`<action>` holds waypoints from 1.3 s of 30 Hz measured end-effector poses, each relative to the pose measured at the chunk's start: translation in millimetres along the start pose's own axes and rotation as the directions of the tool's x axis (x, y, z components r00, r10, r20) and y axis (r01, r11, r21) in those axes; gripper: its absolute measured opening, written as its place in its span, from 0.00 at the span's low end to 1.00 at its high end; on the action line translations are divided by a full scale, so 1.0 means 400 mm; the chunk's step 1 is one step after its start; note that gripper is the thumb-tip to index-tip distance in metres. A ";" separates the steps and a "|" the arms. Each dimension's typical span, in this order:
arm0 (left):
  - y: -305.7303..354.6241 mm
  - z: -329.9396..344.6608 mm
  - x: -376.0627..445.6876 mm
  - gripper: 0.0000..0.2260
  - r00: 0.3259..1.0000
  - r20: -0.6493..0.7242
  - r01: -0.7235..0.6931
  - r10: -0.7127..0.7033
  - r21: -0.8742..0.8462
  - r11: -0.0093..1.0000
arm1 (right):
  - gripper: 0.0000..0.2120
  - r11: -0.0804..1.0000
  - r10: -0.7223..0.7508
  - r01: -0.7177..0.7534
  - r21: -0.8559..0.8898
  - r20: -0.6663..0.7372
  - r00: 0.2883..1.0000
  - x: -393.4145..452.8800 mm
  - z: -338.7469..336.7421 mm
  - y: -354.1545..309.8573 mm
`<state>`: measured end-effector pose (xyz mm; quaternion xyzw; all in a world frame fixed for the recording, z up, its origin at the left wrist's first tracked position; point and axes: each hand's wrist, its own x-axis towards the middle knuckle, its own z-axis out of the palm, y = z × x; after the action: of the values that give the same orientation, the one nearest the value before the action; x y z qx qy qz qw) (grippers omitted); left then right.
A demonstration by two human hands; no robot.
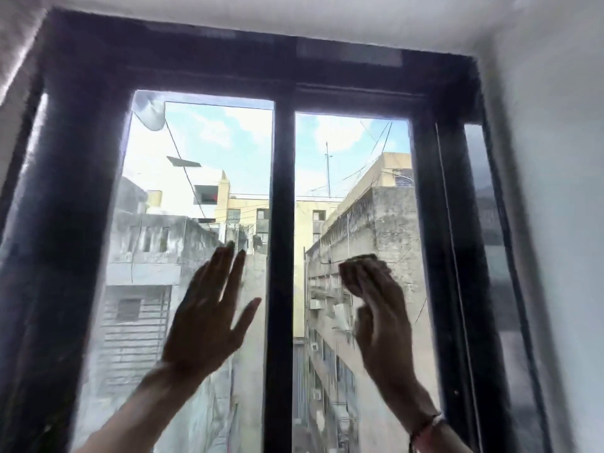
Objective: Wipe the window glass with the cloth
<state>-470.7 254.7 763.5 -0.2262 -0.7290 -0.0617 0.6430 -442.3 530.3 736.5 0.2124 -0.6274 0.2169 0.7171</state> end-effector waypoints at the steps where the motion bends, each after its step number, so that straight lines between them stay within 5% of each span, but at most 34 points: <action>1: 0.035 0.022 0.023 0.33 1.000 0.009 -0.002 0.002 -0.016 1.000 | 0.25 0.995 0.098 -0.098 -0.001 -0.018 0.995 0.030 -0.026 0.059; 5: 0.083 0.123 0.067 0.31 0.999 0.038 -0.011 0.009 0.043 0.999 | 0.25 0.966 0.252 -0.253 -0.059 -0.022 0.967 0.161 -0.039 0.231; 10: 0.048 0.198 0.074 0.29 0.996 -0.074 -0.036 0.048 0.145 0.989 | 0.21 0.950 -0.119 0.102 -0.295 -0.041 0.992 0.231 0.108 0.211; 14: 0.055 0.203 0.075 0.29 0.993 -0.103 -0.038 0.057 0.176 0.984 | 0.22 0.869 -0.420 0.461 -0.178 0.225 0.879 0.009 0.172 0.167; 16: 0.056 0.197 0.068 0.29 0.994 -0.091 -0.041 0.060 0.197 0.980 | 0.23 0.837 -0.467 0.524 -0.159 0.294 0.834 -0.037 0.117 0.204; 18: 0.057 0.192 0.064 0.29 0.994 -0.077 -0.054 0.071 0.208 0.977 | 0.23 0.883 -0.339 0.388 -0.263 0.214 0.916 0.034 0.054 0.259; 21: 0.056 0.194 0.066 0.29 0.994 -0.084 -0.056 0.075 0.212 0.976 | 0.19 0.939 0.041 -0.072 -0.336 -0.099 0.994 0.181 0.045 0.256; 23: 0.056 0.197 0.068 0.29 0.993 -0.093 -0.055 0.077 0.218 0.974 | 0.19 0.943 -0.038 -0.008 -0.333 -0.130 0.991 0.133 0.127 0.195; 25: 0.054 0.197 0.070 0.29 0.992 -0.097 -0.058 0.081 0.221 0.974 | 0.21 0.897 -0.306 0.331 -0.292 0.131 0.943 -0.005 0.164 0.143; 27: 0.053 0.195 0.068 0.29 0.991 -0.102 -0.058 0.081 0.219 0.974 | 0.22 0.848 -0.401 0.472 -0.241 0.291 0.869 -0.062 0.098 0.185; 30: 0.062 0.201 0.063 0.29 0.992 -0.088 -0.071 0.091 0.204 0.976 | 0.19 0.908 -0.102 0.134 -0.397 0.100 0.990 0.042 -0.013 0.295; 32: 0.061 0.201 0.062 0.29 0.993 -0.093 -0.053 0.073 0.205 0.977 | 0.18 0.904 0.058 -0.096 -0.416 -0.104 0.993 0.120 0.013 0.290; 33: 0.059 0.201 0.063 0.29 0.993 -0.098 -0.043 0.065 0.207 0.977 | 0.18 0.915 0.049 -0.099 -0.391 -0.137 0.989 0.122 0.060 0.251; 35: 0.055 0.198 0.061 0.29 0.993 -0.093 -0.053 0.074 0.217 0.975 | 0.20 0.920 -0.153 0.151 -0.361 0.025 0.988 0.051 0.145 0.159; 37: 0.056 0.195 0.061 0.29 0.992 -0.093 -0.059 0.082 0.227 0.972 | 0.22 0.861 -0.382 0.444 -0.250 0.258 0.887 -0.043 0.152 0.138; 39: 0.061 0.197 0.058 0.29 0.993 -0.089 -0.053 0.073 0.214 0.975 | 0.20 0.851 -0.368 0.433 -0.298 0.249 0.896 -0.021 0.105 0.203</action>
<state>-534.0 312.1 767.9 -0.1765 -0.6921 0.0257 0.6994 -524.2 571.9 736.1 0.2285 -0.6603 -0.0719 0.7117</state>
